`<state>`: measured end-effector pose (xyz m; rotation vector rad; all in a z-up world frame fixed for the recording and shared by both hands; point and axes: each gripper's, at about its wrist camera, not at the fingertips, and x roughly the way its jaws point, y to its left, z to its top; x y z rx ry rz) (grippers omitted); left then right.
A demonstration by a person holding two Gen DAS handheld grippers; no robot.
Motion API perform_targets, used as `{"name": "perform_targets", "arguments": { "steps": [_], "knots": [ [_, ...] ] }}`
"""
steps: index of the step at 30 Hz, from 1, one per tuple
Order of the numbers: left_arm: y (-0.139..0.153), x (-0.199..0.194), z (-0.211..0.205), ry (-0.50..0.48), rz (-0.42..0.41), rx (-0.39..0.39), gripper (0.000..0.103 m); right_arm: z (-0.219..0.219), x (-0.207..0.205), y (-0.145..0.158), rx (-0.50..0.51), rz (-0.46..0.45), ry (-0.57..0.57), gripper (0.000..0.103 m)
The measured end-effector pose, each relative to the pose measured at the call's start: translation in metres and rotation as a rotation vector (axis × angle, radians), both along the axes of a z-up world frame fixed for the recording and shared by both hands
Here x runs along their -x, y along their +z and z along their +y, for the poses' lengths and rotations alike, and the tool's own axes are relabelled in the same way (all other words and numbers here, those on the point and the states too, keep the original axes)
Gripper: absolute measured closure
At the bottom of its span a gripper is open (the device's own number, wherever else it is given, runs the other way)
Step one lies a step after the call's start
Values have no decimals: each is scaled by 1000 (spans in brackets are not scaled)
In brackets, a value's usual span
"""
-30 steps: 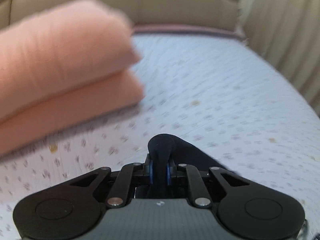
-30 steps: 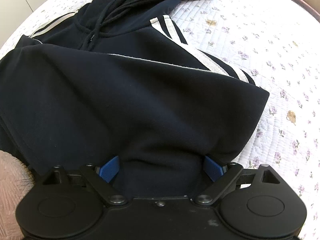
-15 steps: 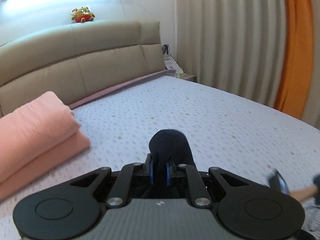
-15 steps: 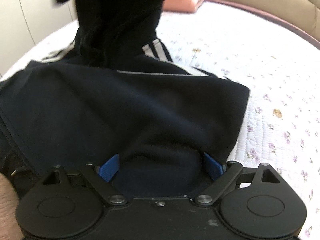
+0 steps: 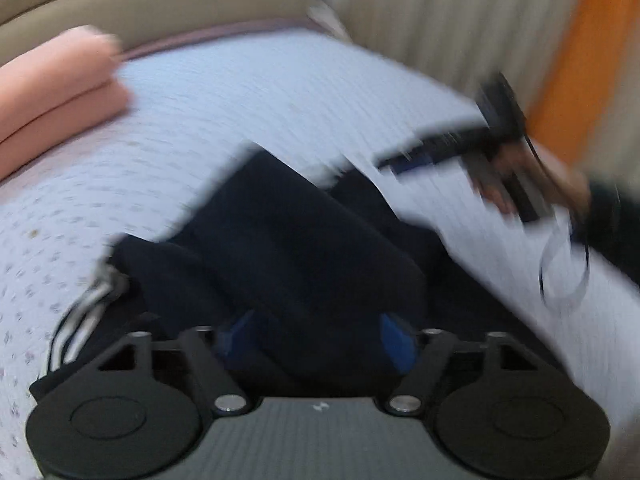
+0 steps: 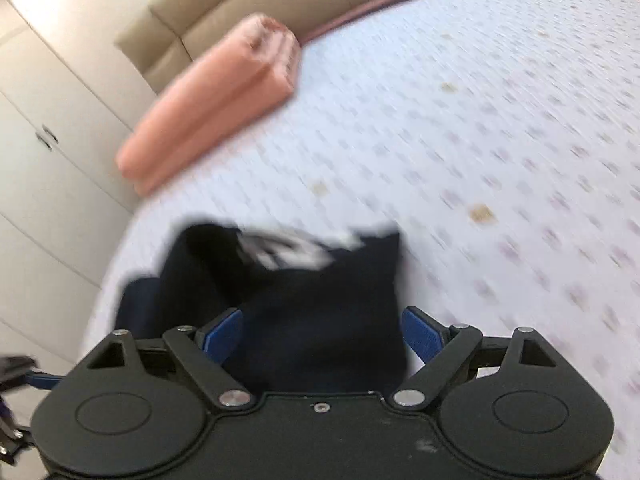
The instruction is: Fold large clothes
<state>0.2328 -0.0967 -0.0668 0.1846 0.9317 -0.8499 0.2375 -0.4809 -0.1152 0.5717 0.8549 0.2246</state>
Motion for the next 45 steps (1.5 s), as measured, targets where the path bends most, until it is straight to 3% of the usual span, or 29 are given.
{"name": "perform_targets", "arguments": {
  "steps": [2,4,6,7,9,10,11,12,14,16,18,19,20,21,23,24,25,26,27,30,31,32,33,34,35,38,41,42,45],
  "knots": [
    [0,-37,14,137,-8,67,17,20,-21,11,-11,-48,22,0],
    [-13,-78,23,290,7,56,23,50,-42,16,-69,-48,65,0],
    [-38,-117,25,352,69,37,32,79,-70,9,-154,7,93,0],
    [-50,-131,26,374,88,22,41,91,-81,6,-164,45,93,0],
    [-70,-144,28,410,118,16,44,116,-104,-5,-124,126,104,1],
    [-76,-146,33,422,149,20,70,127,-113,-11,-92,170,120,16],
    [-84,-148,35,422,185,40,96,131,-115,-15,-83,182,129,41],
    [-87,-148,39,441,186,52,97,129,-112,-18,-106,162,123,93],
    [-78,-134,51,509,116,62,97,121,-104,-8,-112,84,55,98],
    [-80,-137,68,562,131,97,97,107,-102,-10,-93,39,32,98],
    [-84,-137,80,601,157,83,98,99,-108,-31,-97,129,20,93],
    [-83,-135,81,598,140,58,98,100,-108,-36,-63,149,24,77],
    [-80,-132,81,593,127,46,98,99,-105,-38,-28,165,22,52],
    [-78,-129,81,577,125,50,97,94,-98,-35,-25,171,12,45],
    [-62,-111,83,526,148,83,84,82,-82,-25,-57,173,4,35],
    [-56,-103,82,497,155,87,77,80,-69,-18,-81,165,26,24],
    [-50,-92,82,470,164,84,55,78,-60,-11,-94,160,55,21],
    [-47,-83,79,452,170,79,38,79,-50,-8,-94,159,89,21],
    [-47,-71,77,434,189,74,33,83,-40,-7,-88,171,131,21],
    [-63,-53,66,394,299,64,39,100,-18,-14,-67,252,205,21],
    [-70,-48,62,383,333,74,45,105,-9,-20,-67,297,210,20],
    [-77,-44,59,384,358,76,57,110,-5,-24,-83,314,210,27],
    [-84,-41,54,390,373,76,68,111,1,-25,-107,305,190,43],
    [-88,-39,50,405,377,69,83,110,9,-22,-142,272,160,87],
    [-87,-35,50,427,371,73,89,109,17,-16,-185,231,129,87],
    [-56,-20,64,432,284,180,91,104,41,13,-263,82,111,87],
    [-33,-2,88,437,268,233,91,98,61,14,-240,65,104,87],
    [-37,5,93,442,269,213,91,103,64,4,-182,89,120,85],
    [-69,14,89,456,268,31,90,118,68,-33,12,173,166,61]
  ]
}}
